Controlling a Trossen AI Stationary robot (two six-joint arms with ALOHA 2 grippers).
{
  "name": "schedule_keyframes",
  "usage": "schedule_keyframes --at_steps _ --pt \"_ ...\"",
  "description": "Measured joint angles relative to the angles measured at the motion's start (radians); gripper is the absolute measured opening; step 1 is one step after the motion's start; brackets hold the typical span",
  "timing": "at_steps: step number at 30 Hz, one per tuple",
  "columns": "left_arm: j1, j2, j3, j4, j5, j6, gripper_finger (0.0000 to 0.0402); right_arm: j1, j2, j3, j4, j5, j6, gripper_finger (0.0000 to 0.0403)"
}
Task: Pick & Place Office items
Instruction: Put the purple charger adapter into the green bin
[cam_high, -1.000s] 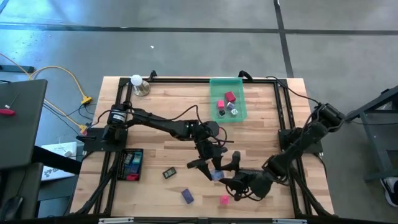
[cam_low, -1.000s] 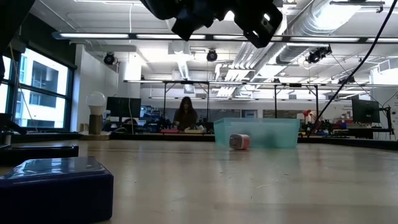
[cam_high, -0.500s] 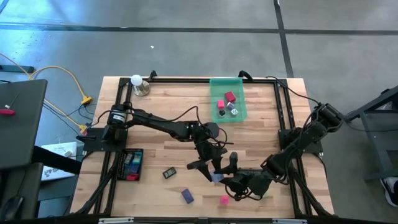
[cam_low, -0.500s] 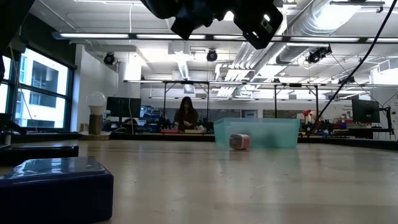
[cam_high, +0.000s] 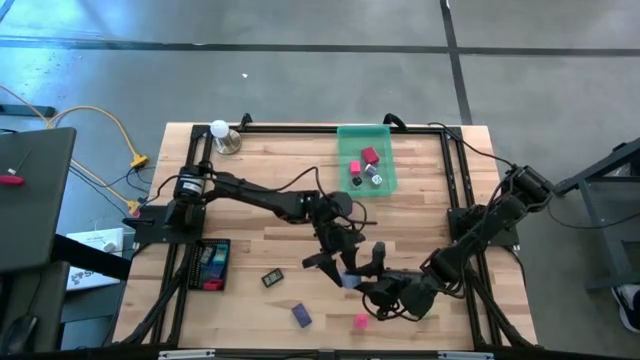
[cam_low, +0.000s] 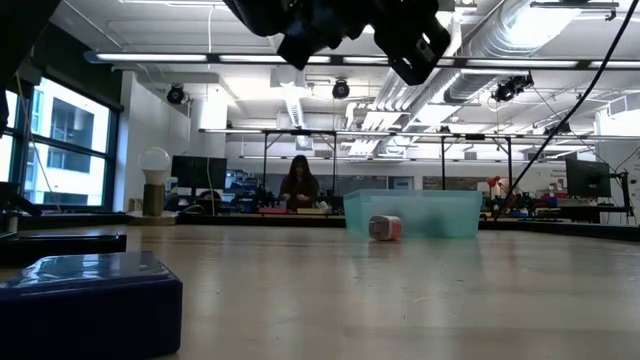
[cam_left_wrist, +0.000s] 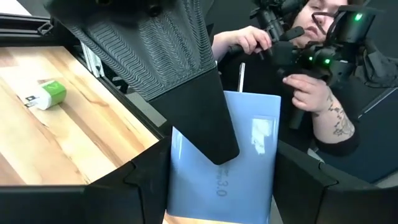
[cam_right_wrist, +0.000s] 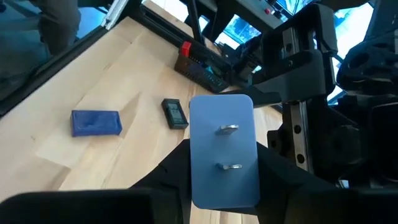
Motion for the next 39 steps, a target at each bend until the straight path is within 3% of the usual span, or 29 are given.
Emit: schedule_keyframes --at_steps 7,22,28,33,39 --pt "0.011 0.001 0.0 -0.008 -0.009 0.008 0.0215 -0.002 -0.001 0.002 -0.096 0.009 0.103 0.0107" --pt "0.012 0.001 0.0 0.002 0.013 -0.002 0.0229 -0.002 0.001 0.001 -0.093 0.023 0.15 0.0107" --pt "0.027 -0.011 0.006 0.019 0.008 0.022 0.023 0.012 0.011 -0.006 -0.113 -0.122 0.143 0.0107" --pt "0.028 -0.006 0.003 0.004 -0.056 0.006 0.0231 0.008 0.005 -0.003 -0.106 -0.071 0.139 0.0107" --pt "0.025 -0.006 0.003 -0.005 -0.085 -0.006 0.0277 0.012 0.005 -0.003 -0.116 -0.063 0.139 0.0107"
